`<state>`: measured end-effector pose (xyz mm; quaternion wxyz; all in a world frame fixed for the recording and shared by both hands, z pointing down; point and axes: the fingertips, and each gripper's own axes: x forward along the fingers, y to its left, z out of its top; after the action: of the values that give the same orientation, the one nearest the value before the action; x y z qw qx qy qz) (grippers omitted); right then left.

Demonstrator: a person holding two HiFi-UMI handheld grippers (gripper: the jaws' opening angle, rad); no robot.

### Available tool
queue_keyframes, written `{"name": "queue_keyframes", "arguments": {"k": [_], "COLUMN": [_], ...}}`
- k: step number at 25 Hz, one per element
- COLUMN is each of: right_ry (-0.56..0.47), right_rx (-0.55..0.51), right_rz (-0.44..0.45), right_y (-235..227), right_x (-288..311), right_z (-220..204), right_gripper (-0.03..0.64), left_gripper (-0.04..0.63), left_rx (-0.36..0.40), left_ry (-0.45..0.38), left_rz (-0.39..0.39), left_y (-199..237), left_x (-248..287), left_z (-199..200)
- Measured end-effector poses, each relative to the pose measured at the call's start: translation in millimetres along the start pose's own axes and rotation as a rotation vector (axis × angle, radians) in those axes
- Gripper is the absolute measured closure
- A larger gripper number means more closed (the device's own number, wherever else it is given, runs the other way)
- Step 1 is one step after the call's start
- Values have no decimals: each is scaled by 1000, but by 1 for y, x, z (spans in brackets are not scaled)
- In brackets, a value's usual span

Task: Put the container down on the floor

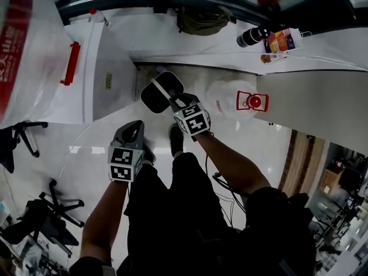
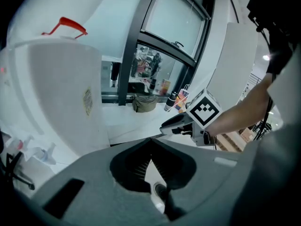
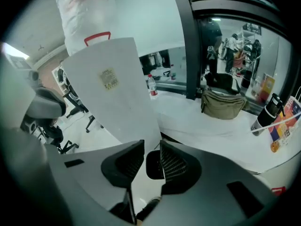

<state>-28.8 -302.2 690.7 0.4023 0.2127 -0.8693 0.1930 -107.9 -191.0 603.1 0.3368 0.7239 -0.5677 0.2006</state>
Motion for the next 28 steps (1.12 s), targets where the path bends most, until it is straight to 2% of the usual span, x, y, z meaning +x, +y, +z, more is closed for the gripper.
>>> {"name": "queue_keyframes", "arguments": {"k": [10, 15, 19, 24, 28], "right_ry": [-117, -148, -222, -291, -329], "right_rx": [16, 20, 12, -6, -17], "right_rz": [-7, -15, -12, 3, 25], "right_y": [35, 48, 60, 74, 83], "right_x": [-91, -139, -173, -209, -231], "right_z": [60, 86, 110, 133, 149], "right_gripper": [580, 591, 598, 601, 603], "left_gripper": [588, 588, 588, 588, 588], "left_rx": [1, 13, 28, 130, 168], "left_ry": [-68, -109, -140, -231, -314], "left_rz": [-8, -8, -5, -6, -19], "left_y": [-24, -37, -43, -60, -71], "left_x": [-53, -81, -106, -135, -156], "left_z": [29, 45, 59, 91, 127]}}
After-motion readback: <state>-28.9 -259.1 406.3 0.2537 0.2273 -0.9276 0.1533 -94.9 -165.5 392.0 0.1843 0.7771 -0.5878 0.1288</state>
